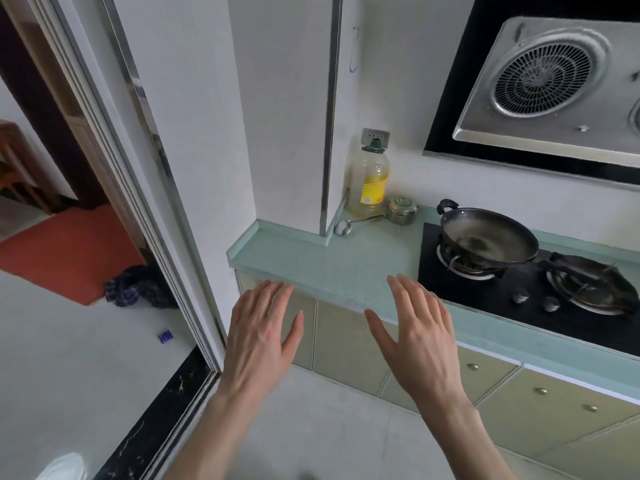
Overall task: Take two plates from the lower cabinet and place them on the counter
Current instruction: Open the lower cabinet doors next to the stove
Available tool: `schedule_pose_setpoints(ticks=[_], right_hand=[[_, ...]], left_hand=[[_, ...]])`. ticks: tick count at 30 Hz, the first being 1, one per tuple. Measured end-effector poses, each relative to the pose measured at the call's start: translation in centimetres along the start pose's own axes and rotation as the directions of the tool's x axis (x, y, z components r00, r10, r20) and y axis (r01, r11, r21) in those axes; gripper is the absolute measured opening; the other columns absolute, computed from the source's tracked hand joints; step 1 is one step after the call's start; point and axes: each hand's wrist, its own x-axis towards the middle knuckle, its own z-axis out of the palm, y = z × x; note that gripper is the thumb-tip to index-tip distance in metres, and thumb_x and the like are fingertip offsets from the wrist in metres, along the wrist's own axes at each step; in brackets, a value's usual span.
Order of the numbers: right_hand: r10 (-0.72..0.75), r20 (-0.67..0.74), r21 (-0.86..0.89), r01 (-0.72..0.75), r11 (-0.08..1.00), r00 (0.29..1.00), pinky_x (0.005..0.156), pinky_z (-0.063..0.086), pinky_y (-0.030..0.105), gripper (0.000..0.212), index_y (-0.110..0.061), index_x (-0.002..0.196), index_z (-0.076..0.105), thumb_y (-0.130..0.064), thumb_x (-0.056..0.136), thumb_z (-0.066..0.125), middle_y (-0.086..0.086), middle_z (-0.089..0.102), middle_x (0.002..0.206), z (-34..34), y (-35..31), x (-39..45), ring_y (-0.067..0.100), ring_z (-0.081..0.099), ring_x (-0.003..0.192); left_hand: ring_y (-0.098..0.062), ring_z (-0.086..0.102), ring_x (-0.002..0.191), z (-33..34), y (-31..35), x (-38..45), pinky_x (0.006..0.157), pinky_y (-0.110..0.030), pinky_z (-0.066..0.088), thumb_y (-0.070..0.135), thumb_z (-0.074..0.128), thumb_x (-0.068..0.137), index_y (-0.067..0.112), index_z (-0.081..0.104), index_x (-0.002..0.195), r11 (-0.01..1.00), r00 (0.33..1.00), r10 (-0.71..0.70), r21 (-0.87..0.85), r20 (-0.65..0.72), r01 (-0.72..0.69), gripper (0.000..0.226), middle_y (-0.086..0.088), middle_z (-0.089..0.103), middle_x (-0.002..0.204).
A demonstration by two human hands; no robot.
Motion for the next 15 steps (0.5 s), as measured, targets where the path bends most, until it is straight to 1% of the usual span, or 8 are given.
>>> schedule_pose_setpoints(ticks=[3,7,11,15], right_hand=[[0.001,0.005,0.007,-0.001,1.000,1.000,0.113,0.042,0.049,0.061,-0.011,0.145,0.054,-0.052,0.100,0.052,0.009,0.059,0.144,2.8,0.1,2.2,0.030,0.053,0.135],[0.048,0.024,0.018,-0.048,0.999,0.999,0.113,0.041,0.049,0.060,-0.011,0.145,0.054,-0.051,0.100,0.053,0.008,0.058,0.144,7.4,0.4,4.5,0.030,0.053,0.135],[0.097,0.070,0.039,-0.099,0.994,0.993,0.112,0.041,0.050,0.060,-0.011,0.145,0.053,-0.051,0.101,0.051,0.008,0.057,0.145,12.3,0.5,6.6,0.031,0.052,0.136],[0.119,0.119,0.059,-0.127,0.990,0.986,0.113,0.040,0.050,0.060,-0.010,0.146,0.052,-0.051,0.102,0.049,0.009,0.056,0.146,16.7,0.5,8.5,0.032,0.051,0.136]], left_hand=[[-0.033,0.059,0.127,2.8,-1.7,1.5,0.106,-0.052,0.047,0.033,0.056,0.099,0.006,0.061,0.134,1.000,1.000,-0.018,-0.019,0.025,0.019,0.044,-0.011,0.064,0.130],[-0.033,0.059,0.127,6.9,-4.2,3.9,0.105,-0.052,0.048,0.031,0.058,0.099,0.006,0.062,0.132,1.000,0.999,-0.007,-0.017,0.048,0.007,0.042,-0.011,0.065,0.130],[-0.033,0.055,0.132,11.2,-6.9,6.3,0.107,-0.051,0.046,0.032,0.054,0.101,0.006,0.059,0.136,1.000,0.992,-0.016,-0.021,0.127,0.019,0.044,-0.011,0.062,0.135],[-0.032,0.050,0.138,14.8,-9.2,7.6,0.111,-0.050,0.043,0.029,0.058,0.100,0.006,0.058,0.138,0.999,0.983,-0.036,-0.013,0.178,0.039,0.044,-0.011,0.060,0.140]])
